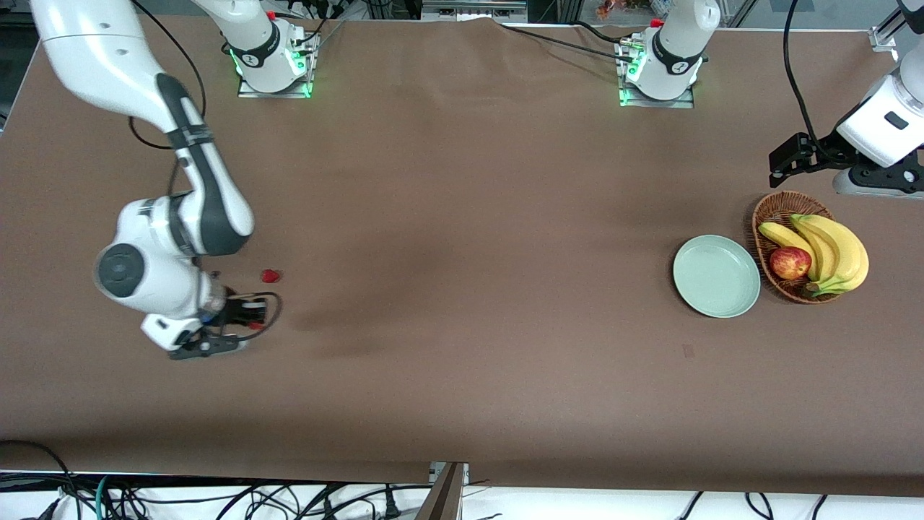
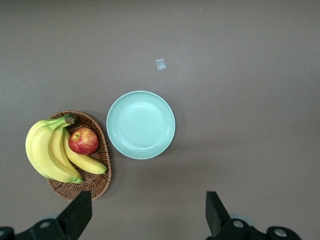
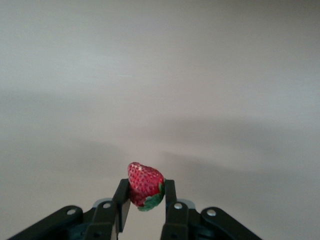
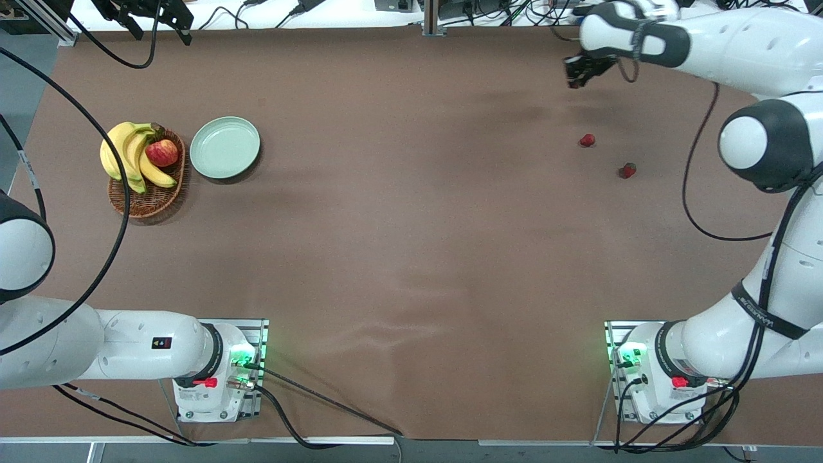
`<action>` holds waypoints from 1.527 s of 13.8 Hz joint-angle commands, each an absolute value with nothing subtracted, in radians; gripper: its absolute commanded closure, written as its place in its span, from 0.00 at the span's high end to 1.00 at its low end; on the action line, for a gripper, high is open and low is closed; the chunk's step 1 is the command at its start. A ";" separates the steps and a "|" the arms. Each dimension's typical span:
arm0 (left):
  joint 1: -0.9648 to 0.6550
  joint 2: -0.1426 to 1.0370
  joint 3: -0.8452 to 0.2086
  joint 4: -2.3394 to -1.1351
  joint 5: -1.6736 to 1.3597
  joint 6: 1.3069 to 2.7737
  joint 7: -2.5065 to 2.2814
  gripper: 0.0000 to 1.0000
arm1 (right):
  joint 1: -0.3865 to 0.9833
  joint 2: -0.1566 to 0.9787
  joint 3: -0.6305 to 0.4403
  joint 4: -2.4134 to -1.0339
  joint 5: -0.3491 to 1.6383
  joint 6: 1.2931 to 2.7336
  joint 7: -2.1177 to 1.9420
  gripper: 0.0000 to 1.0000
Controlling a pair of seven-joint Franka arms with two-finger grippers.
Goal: Collect all strawberries into plate
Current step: 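Carry the strawberry to the table middle and open the right gripper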
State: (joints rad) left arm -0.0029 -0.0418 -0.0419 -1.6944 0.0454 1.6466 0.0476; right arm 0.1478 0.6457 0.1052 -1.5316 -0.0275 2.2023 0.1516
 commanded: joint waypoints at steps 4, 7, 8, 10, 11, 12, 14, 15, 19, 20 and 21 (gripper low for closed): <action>-0.009 -0.038 -0.035 -1.672 0.029 1.624 0.048 1.00 | 0.500 0.791 0.094 -1.321 -0.023 2.229 0.835 0.22; -0.011 -0.038 -0.037 -1.672 0.029 1.626 0.048 1.00 | 0.647 0.863 0.094 -1.264 -0.023 2.346 1.068 0.22; -0.009 -0.038 -0.037 -1.672 0.029 1.626 0.046 1.00 | 0.690 0.879 0.094 -1.262 -0.023 2.406 1.125 0.22; -0.009 -0.038 -0.037 -1.672 0.029 1.626 0.048 1.00 | 0.764 0.909 0.094 -1.261 -0.021 2.501 1.213 0.22; -0.009 -0.038 -0.037 -1.672 0.029 1.626 0.048 1.00 | 0.800 0.928 0.094 -1.261 -0.021 2.549 1.245 0.22; -0.009 -0.038 -0.037 -1.672 0.029 1.625 0.048 1.00 | 0.822 0.945 0.094 -1.262 -0.021 2.592 1.270 0.22; -0.008 -0.038 -0.037 -1.672 0.029 1.624 0.048 1.00 | 0.845 0.966 0.094 -1.261 -0.021 2.643 1.295 0.23; -0.008 -0.038 -0.037 -1.672 0.029 1.624 0.048 1.00 | 0.850 0.976 0.095 -1.261 -0.021 2.667 1.295 0.23; -0.008 -0.038 -0.035 -1.671 0.029 1.624 0.049 1.00 | 0.888 1.020 0.095 -1.238 -0.021 2.750 1.353 0.23; -0.008 -0.038 -0.035 -1.672 0.029 1.624 0.049 1.00 | 0.893 1.026 0.095 -1.230 -0.021 2.752 1.365 0.24; -0.008 -0.038 -0.035 -1.672 0.029 1.624 0.048 1.00 | 0.897 1.029 0.095 -1.229 -0.021 2.753 1.367 0.35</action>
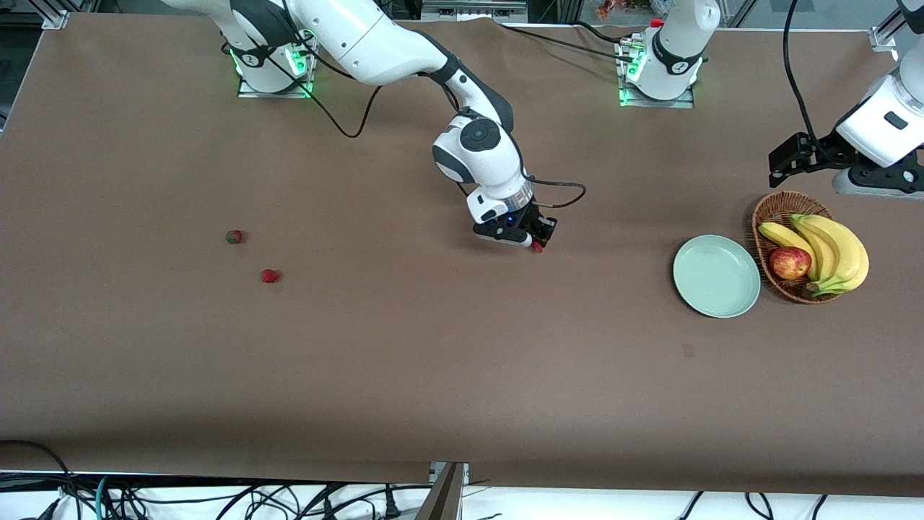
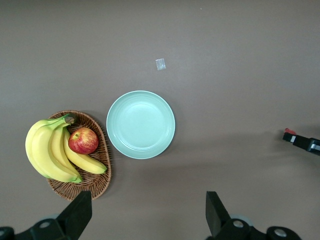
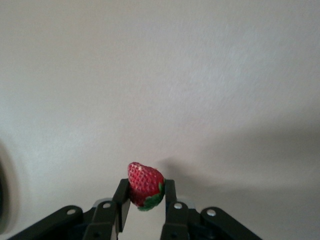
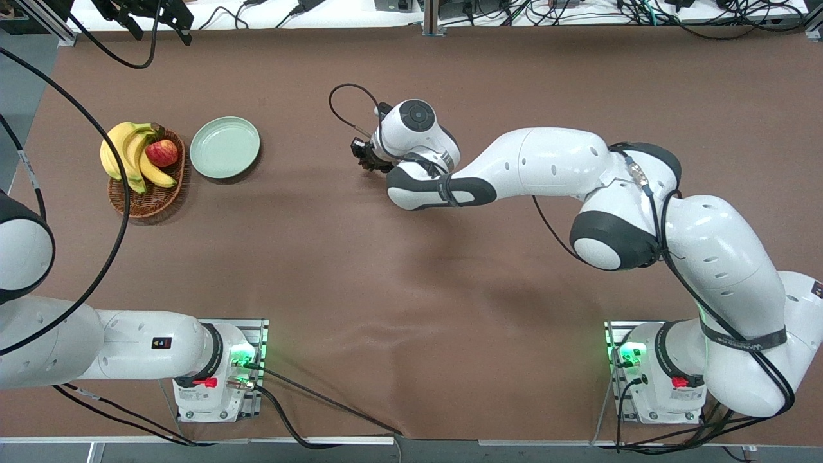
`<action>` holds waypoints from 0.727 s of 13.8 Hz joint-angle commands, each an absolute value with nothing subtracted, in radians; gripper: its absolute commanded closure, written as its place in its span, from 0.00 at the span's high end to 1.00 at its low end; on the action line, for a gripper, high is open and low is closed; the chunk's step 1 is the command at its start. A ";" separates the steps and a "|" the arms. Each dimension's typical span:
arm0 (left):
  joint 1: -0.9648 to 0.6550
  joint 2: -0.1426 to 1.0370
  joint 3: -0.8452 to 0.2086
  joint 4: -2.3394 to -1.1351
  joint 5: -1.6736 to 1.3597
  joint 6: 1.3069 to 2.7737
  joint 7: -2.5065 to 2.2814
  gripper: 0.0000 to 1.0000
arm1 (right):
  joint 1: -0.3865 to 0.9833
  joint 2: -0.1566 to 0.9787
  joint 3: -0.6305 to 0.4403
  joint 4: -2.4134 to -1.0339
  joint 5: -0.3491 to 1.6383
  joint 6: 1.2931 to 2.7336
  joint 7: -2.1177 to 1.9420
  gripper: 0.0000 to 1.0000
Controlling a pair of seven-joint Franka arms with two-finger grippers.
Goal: Collect all strawberries into plate
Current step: 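Carry the strawberry to the table middle and open the right gripper, then grasp the middle strawberry with the left gripper while the right gripper reaches another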
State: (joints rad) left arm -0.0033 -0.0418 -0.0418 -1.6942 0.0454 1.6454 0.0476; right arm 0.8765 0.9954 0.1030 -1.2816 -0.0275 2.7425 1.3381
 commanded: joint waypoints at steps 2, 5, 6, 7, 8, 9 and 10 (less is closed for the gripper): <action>-0.009 -0.038 -0.035 -1.669 0.029 1.624 0.049 1.00 | 0.907 1.028 0.092 -1.224 -0.026 2.752 1.364 1.00; -0.009 -0.032 -0.035 -1.667 0.029 1.624 0.048 1.00 | 0.881 0.991 0.078 -1.220 -0.026 2.680 1.344 1.00; -0.009 -0.032 -0.037 -1.667 0.029 1.624 0.048 1.00 | 0.852 0.970 0.080 -1.204 -0.034 2.601 1.323 1.00; -0.009 -0.032 -0.037 -1.667 0.029 1.626 0.048 1.00 | 0.815 0.938 0.084 -1.198 -0.034 2.524 1.246 1.00; -0.009 -0.032 -0.037 -1.667 0.029 1.626 0.048 1.00 | 0.777 0.919 0.084 -1.198 -0.029 2.461 1.145 1.00; -0.009 -0.032 -0.037 -1.667 0.029 1.625 0.048 1.00 | 0.737 0.898 0.086 -1.200 -0.026 2.404 1.059 1.00; -0.009 -0.032 -0.038 -1.667 0.029 1.626 0.046 1.00 | 0.698 0.879 0.084 -1.204 -0.026 2.340 0.996 1.00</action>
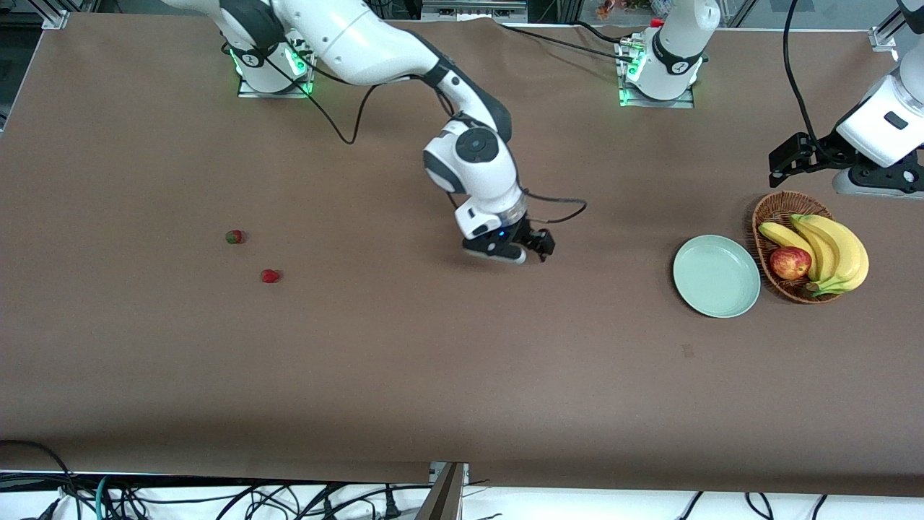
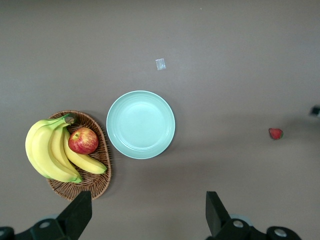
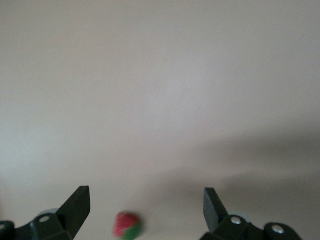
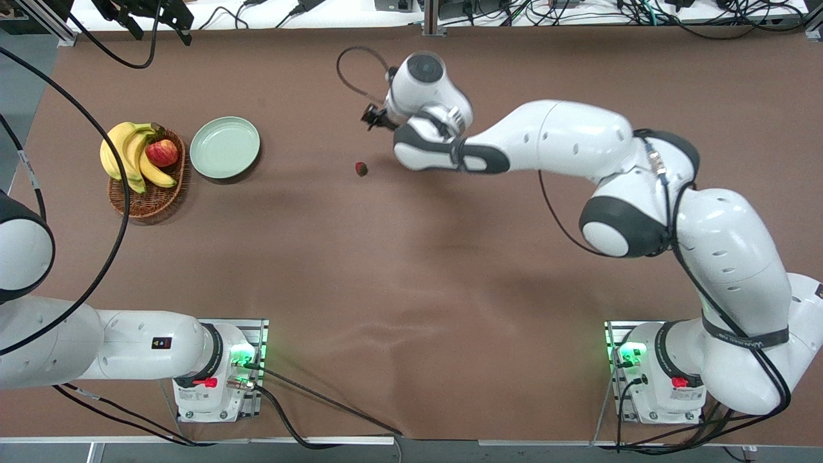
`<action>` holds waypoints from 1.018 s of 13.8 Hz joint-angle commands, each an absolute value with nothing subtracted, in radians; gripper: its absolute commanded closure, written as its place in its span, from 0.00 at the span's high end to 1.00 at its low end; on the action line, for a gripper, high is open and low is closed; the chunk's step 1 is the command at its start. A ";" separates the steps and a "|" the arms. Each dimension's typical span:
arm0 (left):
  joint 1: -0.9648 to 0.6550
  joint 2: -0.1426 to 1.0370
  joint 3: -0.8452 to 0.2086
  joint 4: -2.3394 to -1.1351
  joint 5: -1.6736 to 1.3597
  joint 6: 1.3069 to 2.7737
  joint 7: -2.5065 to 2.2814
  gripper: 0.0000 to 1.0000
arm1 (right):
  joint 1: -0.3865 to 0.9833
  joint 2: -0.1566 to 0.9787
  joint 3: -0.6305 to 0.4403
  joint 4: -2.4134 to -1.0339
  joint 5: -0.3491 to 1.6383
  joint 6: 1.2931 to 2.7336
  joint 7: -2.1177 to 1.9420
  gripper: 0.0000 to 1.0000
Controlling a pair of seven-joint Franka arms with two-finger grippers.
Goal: Collect all strawberries into plate
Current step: 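Grasp the middle strawberry with the left gripper while the right gripper reaches another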
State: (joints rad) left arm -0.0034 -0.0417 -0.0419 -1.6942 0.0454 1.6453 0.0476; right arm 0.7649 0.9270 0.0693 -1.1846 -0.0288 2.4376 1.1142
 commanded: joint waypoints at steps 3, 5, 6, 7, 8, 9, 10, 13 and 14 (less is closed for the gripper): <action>-0.011 -0.032 -0.041 -1.667 0.029 1.621 0.046 1.00 | 0.609 0.858 0.062 -1.216 -0.034 2.194 0.795 1.00; -0.017 -0.031 -0.043 -1.669 0.028 1.563 0.048 1.00 | 0.554 0.830 0.032 -1.247 -0.029 2.119 0.647 1.00; -0.017 -0.026 -0.043 -1.670 0.026 1.546 0.049 1.00 | 0.520 0.821 0.026 -1.258 -0.029 2.085 0.584 1.00; -0.017 -0.020 -0.041 -1.671 0.017 1.507 0.049 1.00 | 0.482 0.813 0.020 -1.265 -0.031 2.047 0.524 1.00; -0.011 -0.015 -0.041 -1.677 -0.009 1.452 0.052 1.00 | 0.450 0.805 0.018 -1.267 -0.029 2.005 0.441 1.00; -0.008 -0.005 -0.041 -1.690 -0.038 1.410 0.049 1.00 | 0.405 0.798 0.017 -1.269 -0.029 1.965 0.351 1.00; -0.011 0.015 -0.041 -1.712 -0.055 1.388 0.034 1.00 | 0.369 0.792 0.015 -1.269 -0.029 1.926 0.266 1.00; -0.028 0.119 -0.058 -1.718 -0.142 1.481 -0.165 1.00 | 0.234 0.764 0.011 -1.331 -0.026 1.888 0.035 1.00; -0.041 0.164 -0.086 -1.724 -0.141 1.550 -0.214 1.00 | 0.203 0.744 0.011 -1.363 -0.026 1.896 -0.003 1.00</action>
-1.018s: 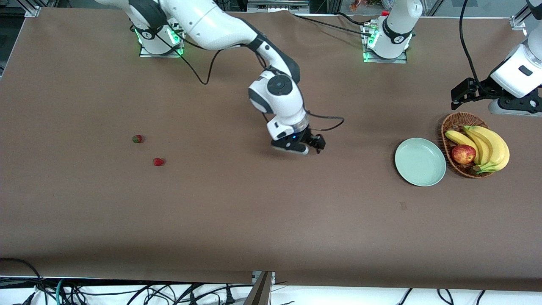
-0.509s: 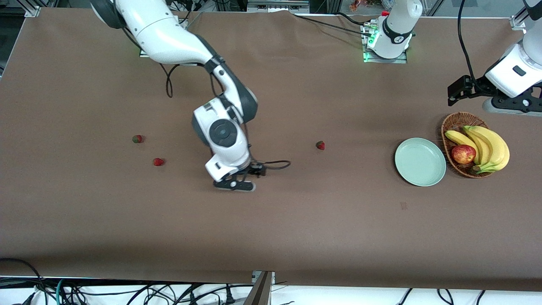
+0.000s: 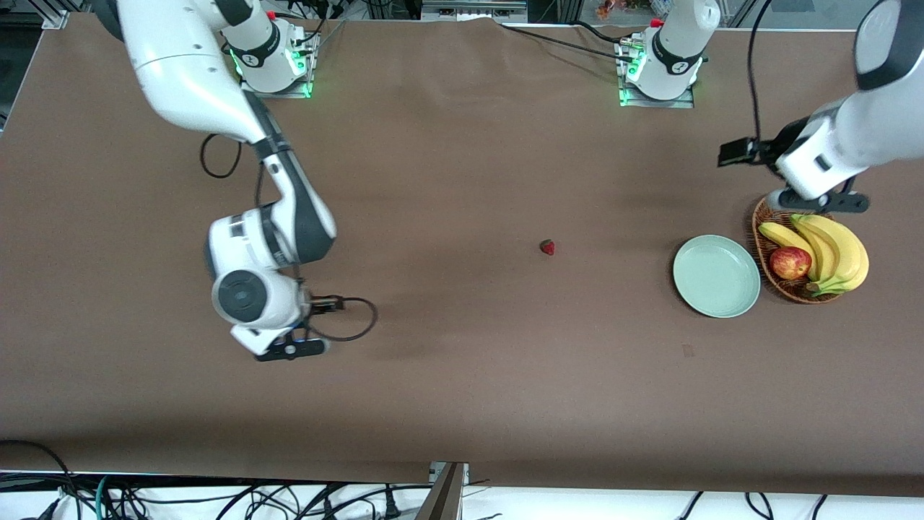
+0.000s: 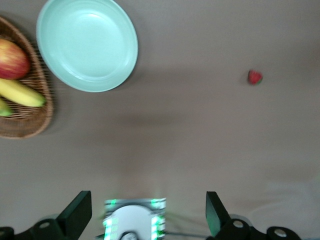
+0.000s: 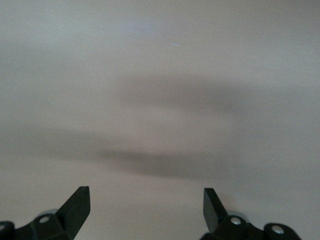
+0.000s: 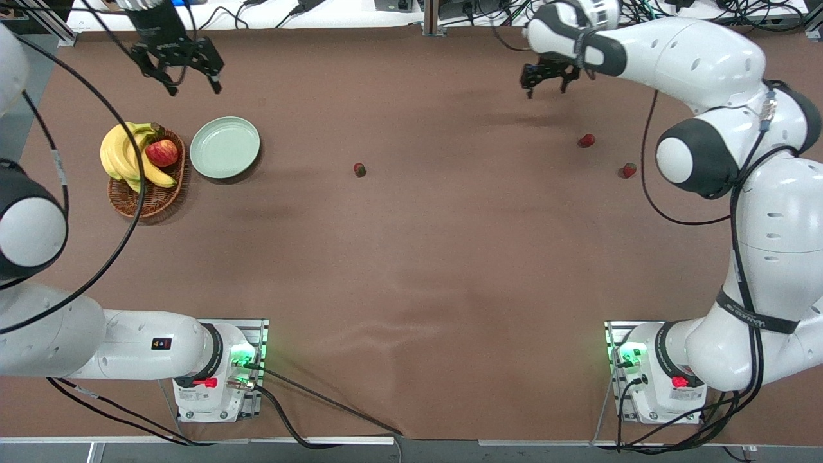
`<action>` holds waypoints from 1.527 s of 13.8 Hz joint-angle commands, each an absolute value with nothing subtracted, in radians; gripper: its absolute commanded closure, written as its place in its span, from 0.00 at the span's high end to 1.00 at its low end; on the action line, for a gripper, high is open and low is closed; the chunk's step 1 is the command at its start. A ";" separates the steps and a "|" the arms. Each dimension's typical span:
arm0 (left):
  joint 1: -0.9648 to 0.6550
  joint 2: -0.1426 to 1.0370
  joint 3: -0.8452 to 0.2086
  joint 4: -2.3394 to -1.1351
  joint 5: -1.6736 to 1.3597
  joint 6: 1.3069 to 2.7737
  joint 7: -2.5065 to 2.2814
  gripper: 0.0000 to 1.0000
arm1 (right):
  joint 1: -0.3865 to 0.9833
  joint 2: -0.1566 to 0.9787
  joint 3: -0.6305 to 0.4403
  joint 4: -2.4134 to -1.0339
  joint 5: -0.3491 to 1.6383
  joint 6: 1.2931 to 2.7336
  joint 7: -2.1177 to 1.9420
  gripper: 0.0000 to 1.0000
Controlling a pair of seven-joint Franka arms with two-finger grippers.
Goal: Collect all strawberries into plate
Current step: 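Grasp the middle strawberry with the left gripper while the right gripper reaches another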
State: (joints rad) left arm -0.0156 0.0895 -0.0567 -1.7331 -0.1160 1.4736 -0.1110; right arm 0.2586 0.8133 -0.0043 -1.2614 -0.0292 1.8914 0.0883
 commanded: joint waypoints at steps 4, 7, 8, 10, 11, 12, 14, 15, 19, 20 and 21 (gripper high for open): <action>-0.162 0.287 -0.163 -1.747 -0.129 1.764 -0.549 1.00 | 0.172 0.672 0.008 -1.541 -0.026 1.998 -0.014 1.00; -0.228 0.304 -0.163 -1.912 -0.112 2.031 -0.620 1.00 | 0.167 0.603 -0.002 -1.727 -0.023 2.144 -0.012 1.00; -0.248 0.304 -0.164 -1.986 -0.112 2.151 -0.641 1.00 | 0.167 0.591 -0.002 -1.761 -0.021 2.167 -0.012 1.00; -0.310 0.324 -0.163 -2.090 -0.112 2.351 -0.728 1.00 | 0.167 0.571 -0.002 -1.813 -0.021 2.178 -0.012 1.00; -0.349 0.351 -0.163 -2.104 -0.112 2.409 -0.788 1.00 | 0.166 0.554 -0.002 -1.848 -0.021 2.196 -0.012 1.00; -0.380 0.386 -0.161 -2.109 -0.110 2.460 -0.831 1.00 | 0.166 0.542 -0.002 -1.888 -0.021 2.233 -0.012 1.00; -0.399 0.445 -0.161 -2.141 -0.085 2.612 -0.859 1.00 | 0.166 0.532 -0.002 -1.940 -0.021 2.298 -0.012 1.00; -0.397 0.469 -0.161 -2.143 -0.069 2.646 -0.859 1.00 | 0.166 0.532 -0.002 -1.945 -0.021 2.305 -0.012 1.00; -0.399 0.497 -0.158 -2.134 -0.048 2.669 -0.859 0.98 | 0.164 0.534 -0.002 -1.951 -0.021 2.306 -0.012 0.83; -0.399 0.509 -0.158 -2.132 -0.048 2.695 -0.859 0.90 | 0.164 0.534 -0.002 -1.954 -0.021 2.306 -0.012 0.67; -0.399 0.526 -0.155 -2.131 -0.038 2.721 -0.858 0.87 | 0.163 0.534 -0.002 -1.954 -0.021 2.306 -0.012 0.51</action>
